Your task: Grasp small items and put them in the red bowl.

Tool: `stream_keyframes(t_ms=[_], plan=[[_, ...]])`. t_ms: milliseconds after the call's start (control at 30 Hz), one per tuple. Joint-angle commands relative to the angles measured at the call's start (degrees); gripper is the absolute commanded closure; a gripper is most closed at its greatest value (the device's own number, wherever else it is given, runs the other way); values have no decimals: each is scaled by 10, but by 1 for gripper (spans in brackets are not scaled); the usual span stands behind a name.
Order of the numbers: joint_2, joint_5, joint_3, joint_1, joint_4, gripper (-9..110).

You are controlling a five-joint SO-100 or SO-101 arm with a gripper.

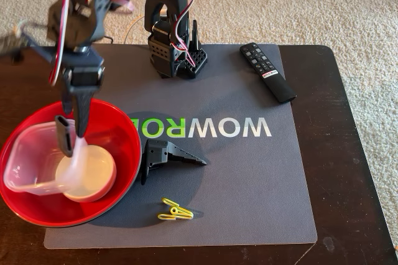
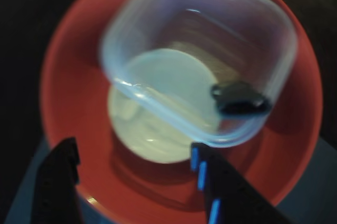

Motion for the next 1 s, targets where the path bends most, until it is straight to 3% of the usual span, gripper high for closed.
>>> stream_keyframes(t_ms=[0,267,433,700,967], plan=[[78,0,12,-76,3,74],[144,72,286,-308,24,74],[64,-11,346,-301,4,74],[134,-97,524,-287,-182,73],[-8,-128,449,-270,-290,73]])
